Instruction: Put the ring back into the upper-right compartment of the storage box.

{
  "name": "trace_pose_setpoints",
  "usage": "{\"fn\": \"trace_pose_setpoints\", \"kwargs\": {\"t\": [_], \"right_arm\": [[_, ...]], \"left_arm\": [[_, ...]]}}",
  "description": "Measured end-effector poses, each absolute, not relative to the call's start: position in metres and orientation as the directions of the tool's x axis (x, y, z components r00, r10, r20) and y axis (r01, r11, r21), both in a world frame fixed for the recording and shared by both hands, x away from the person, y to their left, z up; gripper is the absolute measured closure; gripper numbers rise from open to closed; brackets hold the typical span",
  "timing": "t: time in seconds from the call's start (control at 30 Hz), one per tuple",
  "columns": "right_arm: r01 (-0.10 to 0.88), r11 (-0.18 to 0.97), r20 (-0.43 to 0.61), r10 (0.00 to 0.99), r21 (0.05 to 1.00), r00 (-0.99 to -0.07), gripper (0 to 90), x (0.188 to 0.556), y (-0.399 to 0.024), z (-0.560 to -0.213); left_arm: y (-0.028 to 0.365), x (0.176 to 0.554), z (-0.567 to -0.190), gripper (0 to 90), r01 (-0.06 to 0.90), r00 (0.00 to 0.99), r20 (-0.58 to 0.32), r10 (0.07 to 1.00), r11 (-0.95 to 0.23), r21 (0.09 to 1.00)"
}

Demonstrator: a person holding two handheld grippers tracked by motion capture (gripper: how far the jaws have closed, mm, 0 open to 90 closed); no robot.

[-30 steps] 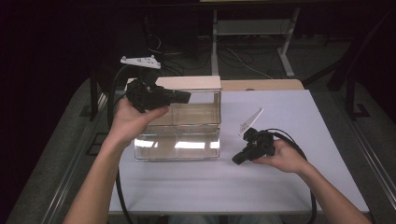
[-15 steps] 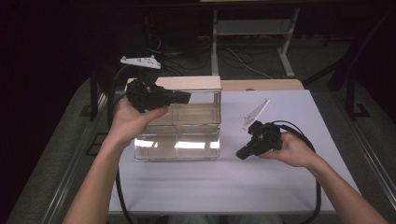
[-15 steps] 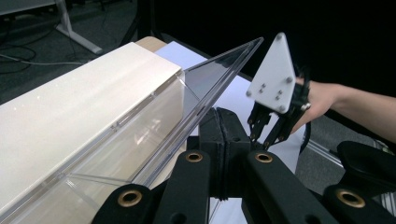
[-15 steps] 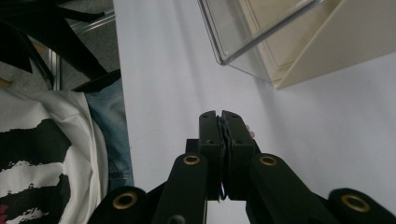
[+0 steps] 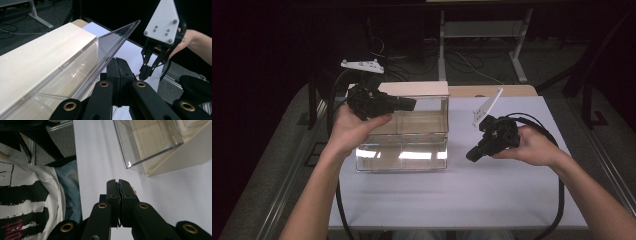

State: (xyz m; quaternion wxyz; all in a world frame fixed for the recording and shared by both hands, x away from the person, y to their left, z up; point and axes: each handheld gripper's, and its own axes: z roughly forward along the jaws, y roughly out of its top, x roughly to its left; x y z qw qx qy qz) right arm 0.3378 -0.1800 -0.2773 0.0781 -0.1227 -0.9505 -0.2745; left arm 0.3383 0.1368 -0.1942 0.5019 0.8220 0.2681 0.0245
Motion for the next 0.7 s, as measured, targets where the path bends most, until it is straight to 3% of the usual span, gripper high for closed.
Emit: {"fn": "trace_pose_setpoints", "kwargs": {"t": [0.7], "right_arm": [[0.231,0.831,0.182,0.159,0.506,-0.970,87.9,0.340,-0.168,-0.246]], "left_arm": [[0.137,0.339,-0.194,89.1,0.416,0.856,-0.232,0.461,-0.350,0.840]]}}
